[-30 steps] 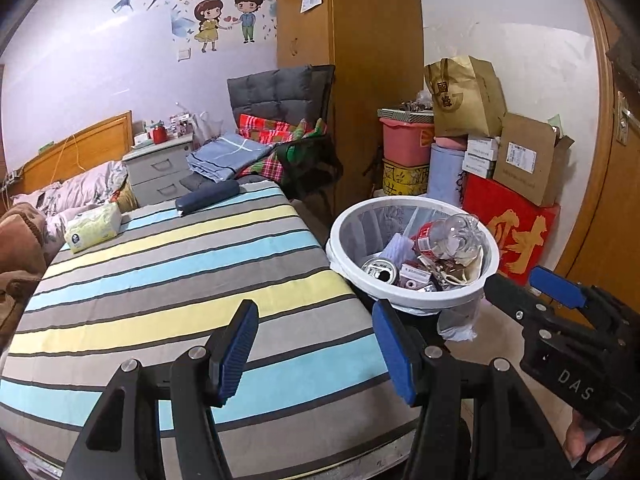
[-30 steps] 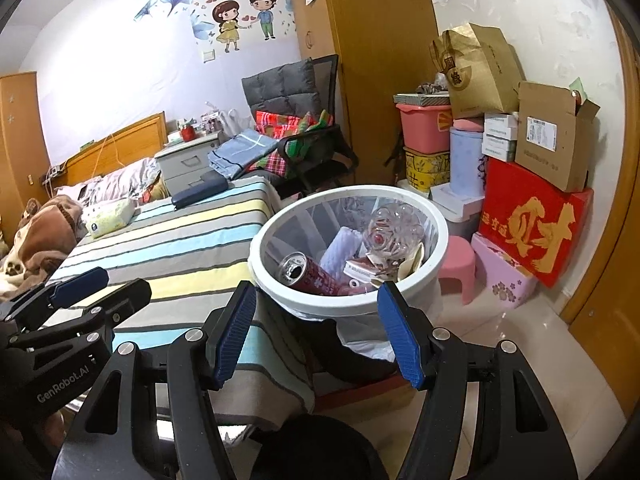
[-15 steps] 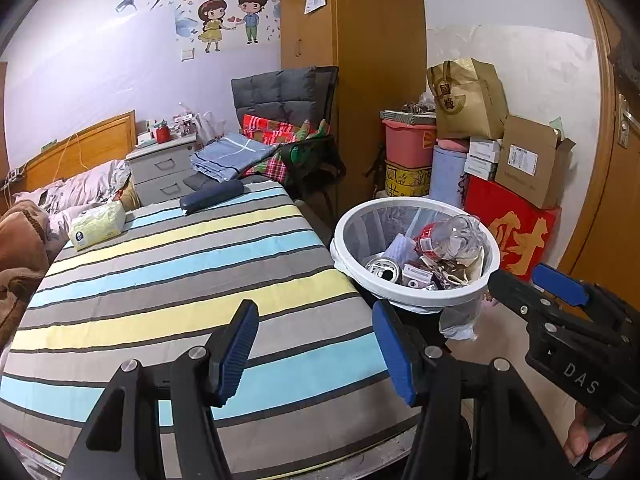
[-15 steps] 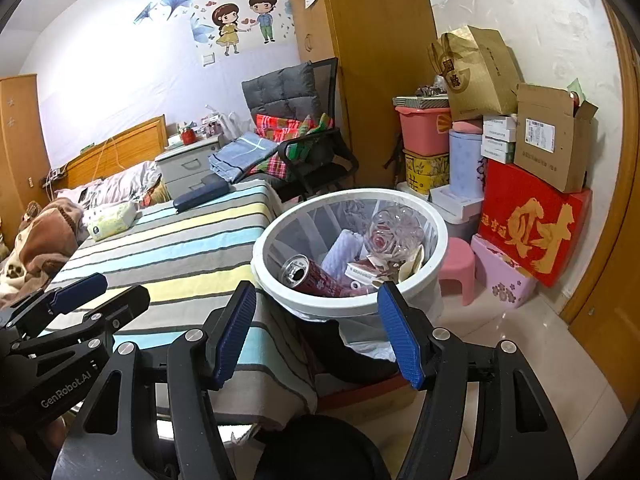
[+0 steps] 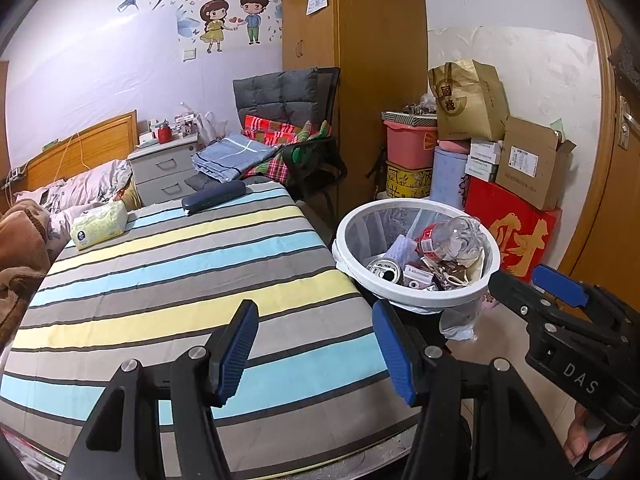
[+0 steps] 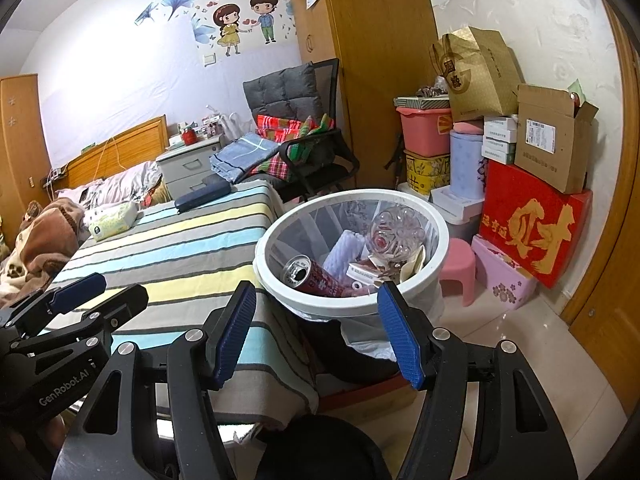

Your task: Collect trash

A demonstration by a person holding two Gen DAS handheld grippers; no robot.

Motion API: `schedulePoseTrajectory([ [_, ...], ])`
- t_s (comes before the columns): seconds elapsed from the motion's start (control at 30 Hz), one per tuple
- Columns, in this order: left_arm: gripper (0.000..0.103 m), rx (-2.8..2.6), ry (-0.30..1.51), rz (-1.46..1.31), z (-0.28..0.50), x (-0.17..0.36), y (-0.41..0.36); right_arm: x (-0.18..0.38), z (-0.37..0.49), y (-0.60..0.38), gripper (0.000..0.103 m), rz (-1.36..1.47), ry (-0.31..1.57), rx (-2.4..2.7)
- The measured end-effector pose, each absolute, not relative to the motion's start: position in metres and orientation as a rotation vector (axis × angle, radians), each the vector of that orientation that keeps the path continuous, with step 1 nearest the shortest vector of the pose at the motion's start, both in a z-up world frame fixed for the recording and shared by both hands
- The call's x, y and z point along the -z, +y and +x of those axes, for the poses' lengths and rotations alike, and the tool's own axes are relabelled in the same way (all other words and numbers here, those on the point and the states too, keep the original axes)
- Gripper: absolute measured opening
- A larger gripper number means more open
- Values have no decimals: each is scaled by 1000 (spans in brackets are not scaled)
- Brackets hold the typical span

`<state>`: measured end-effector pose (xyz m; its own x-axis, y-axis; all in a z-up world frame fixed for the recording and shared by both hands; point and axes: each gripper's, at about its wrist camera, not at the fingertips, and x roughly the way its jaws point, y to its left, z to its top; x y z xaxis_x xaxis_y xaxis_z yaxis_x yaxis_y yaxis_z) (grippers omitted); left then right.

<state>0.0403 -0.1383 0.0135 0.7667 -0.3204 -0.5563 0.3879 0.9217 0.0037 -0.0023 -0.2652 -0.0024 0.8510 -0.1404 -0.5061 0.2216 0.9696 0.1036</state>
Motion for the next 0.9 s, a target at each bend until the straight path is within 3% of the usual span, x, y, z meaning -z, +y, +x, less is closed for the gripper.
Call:
schedulePoseTrajectory([
  [0.9,59,381,580,119,40,-16,-135,2,-3,-264,65,157,522,188],
])
